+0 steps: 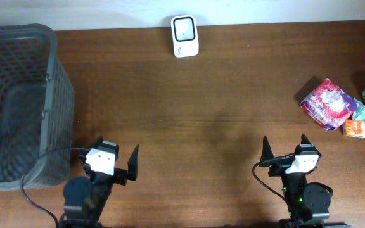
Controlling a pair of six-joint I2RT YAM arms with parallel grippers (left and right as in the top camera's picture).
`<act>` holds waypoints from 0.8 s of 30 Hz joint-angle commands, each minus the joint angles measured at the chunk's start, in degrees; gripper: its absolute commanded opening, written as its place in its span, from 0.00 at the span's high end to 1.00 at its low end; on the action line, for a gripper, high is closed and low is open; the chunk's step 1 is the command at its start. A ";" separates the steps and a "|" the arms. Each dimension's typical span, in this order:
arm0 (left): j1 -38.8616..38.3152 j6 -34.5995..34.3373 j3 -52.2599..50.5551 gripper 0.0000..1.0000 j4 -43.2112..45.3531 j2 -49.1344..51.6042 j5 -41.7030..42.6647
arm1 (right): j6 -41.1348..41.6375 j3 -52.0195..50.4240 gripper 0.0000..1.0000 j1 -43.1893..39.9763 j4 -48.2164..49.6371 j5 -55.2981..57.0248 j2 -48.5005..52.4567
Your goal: Scan the item barcode
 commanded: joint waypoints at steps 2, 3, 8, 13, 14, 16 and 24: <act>0.11 0.96 -8.22 0.01 8.00 -7.37 0.37 | 0.00 -0.46 0.01 0.46 -0.15 0.50 -0.42; 0.35 0.94 -9.42 0.01 8.07 -9.07 0.37 | 0.00 -0.46 0.01 0.46 -0.15 0.50 -0.42; 5.77 0.92 -13.14 0.01 7.21 -15.41 0.63 | 0.00 -0.46 0.01 0.46 -0.15 0.50 -0.42; 10.05 0.94 -13.14 0.01 7.19 -17.94 0.17 | 0.00 -0.46 0.01 0.46 -0.15 0.50 -0.42; 10.34 0.94 -13.14 0.01 7.17 -17.94 -0.09 | 0.00 -0.46 0.01 0.46 -0.15 0.50 -0.42; 10.38 0.94 -13.14 0.01 7.04 -17.94 -0.24 | 0.00 -0.46 0.01 0.46 -0.15 0.50 -0.42; 9.88 -12.44 -13.11 0.01 7.19 -17.94 2.84 | 0.00 -0.46 0.01 0.46 -0.15 0.50 -0.42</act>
